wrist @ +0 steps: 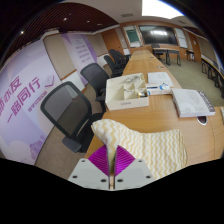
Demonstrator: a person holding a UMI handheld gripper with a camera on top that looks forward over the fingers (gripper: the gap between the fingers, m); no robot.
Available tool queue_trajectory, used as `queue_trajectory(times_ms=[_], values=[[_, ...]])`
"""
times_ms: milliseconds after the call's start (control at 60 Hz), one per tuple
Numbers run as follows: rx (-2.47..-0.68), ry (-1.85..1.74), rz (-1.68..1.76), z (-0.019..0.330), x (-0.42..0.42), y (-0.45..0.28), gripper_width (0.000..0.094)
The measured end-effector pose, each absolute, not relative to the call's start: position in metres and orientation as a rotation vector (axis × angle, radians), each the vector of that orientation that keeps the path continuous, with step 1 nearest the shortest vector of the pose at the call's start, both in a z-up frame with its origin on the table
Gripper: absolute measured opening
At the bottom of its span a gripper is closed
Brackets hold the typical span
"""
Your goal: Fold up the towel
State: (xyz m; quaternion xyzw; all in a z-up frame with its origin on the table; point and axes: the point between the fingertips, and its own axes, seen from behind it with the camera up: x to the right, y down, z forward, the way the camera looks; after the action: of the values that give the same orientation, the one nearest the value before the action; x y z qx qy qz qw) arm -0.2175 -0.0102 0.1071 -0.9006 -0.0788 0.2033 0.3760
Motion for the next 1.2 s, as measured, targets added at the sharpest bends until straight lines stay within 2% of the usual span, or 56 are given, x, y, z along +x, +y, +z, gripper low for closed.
queue_trajectory(times_ms=[67, 150, 233, 283, 333, 417, 500, 550, 800, 1017, 1200], values=[[-2.278, -0.165, 0.522, 0.122, -0.195, 0.001, 0.0042], [-2.28, -0.142, 0.43, 0.117, -0.149, 0.02, 0.0045], [-2.318, -0.123, 0.311, 0.09, -0.1, 0.031, 0.0065], [-2.342, -0.112, 0.264, 0.069, -0.069, 0.035, 0.0113], [-2.368, -0.112, 0.22, 0.054, -0.05, 0.037, 0.0207], [-2.382, -0.118, 0.121, 0.04, -0.013, 0.041, 0.0446], [-2.346, -0.117, 0.023, 0.056, 0.019, 0.038, 0.0771], [-2.335, -0.114, -0.012, 0.068, 0.028, 0.035, 0.0858], [-2.278, -0.09, -0.051, 0.132, 0.025, -0.039, 0.086], [-2.243, -0.096, -0.063, 0.182, -0.015, -0.154, 0.0856], [-2.243, -0.077, -0.081, 0.206, -0.036, -0.243, 0.0855]])
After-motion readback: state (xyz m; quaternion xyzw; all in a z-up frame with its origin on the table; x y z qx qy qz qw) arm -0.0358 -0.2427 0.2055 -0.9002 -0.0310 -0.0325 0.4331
